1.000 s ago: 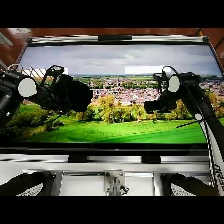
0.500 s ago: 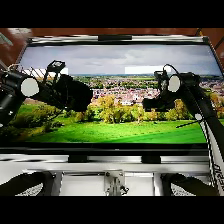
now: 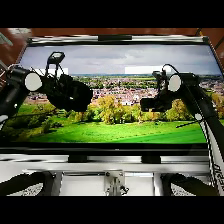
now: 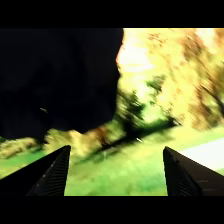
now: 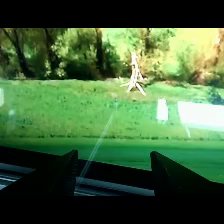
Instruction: Fold the shirts.
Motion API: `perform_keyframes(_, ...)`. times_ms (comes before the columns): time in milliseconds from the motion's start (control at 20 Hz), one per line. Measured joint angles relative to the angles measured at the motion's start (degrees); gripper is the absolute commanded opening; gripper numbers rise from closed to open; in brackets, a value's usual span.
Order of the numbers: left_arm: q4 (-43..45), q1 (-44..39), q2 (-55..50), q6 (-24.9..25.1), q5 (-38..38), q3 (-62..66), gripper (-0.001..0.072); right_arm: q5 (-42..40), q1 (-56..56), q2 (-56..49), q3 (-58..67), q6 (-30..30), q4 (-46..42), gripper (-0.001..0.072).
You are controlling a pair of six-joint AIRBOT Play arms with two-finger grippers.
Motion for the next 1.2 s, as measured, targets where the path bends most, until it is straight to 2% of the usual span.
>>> perform_keyframes(200, -0.35, 7.56, -11.17, 0.33, -1.92, 8.79, 0.072, -2.58, 0.0, 0.0, 0.0, 0.04, 2.78, 0.0556)
perform_keyframes(400, -5.99, 10.82, -22.58, 0.44, -5.46, 13.57, 0.0704, -4.11, 0.0, 0.0, 0.0, 0.07, 3.69, 0.0556)
perform_keyframes(450, -7.15, 11.21, -24.57, 0.44, -5.73, 14.08, 0.0445, -4.44, 0.0, 0.0, 0.0, 0.07, 3.78, 0.0556)
perform_keyframes(500, -8.68, 11.56, -26.38, 0.44, -6.16, 14.49, 0.0103, -4.57, 0.0, 0.0, 0.0, 0.07, 3.87, 0.0556)
perform_keyframes(550, -9.73, 11.69, -27.52, 0.46, -6.51, 14.97, 0.004, -4.68, 0.0, 0.0, 0.0, 0.07, 3.91, 0.0556)
perform_keyframes(700, -13.2, 11.98, -28.74, 0.63, -7.43, 18.93, 0.0034, -5.2, 0.0, 0.0, 0.0, -0.02, 4.07, 0.0556)
perform_keyframes(850, -17.84, 11.08, -25.68, 2.08, -8.02, 28.22, 0.0034, -5.29, -0.44, 0.28, 0.68, -1.25, 4.07, 0.0556)
perform_keyframes(1000, -22.38, 7.89, -18.78, 2.97, -7.5, 37.44, 0.0034, -4.79, -1.92, 2.64, 4.11, -1.99, 3.02, 0.0556)
perform_keyframes(1200, -25.64, 0.5, -7.41, 4.68, -4.57, 36.81, 0.0034, -4.55, -4.83, 9.35, 12.24, -2.36, -0.57, 0.0555)
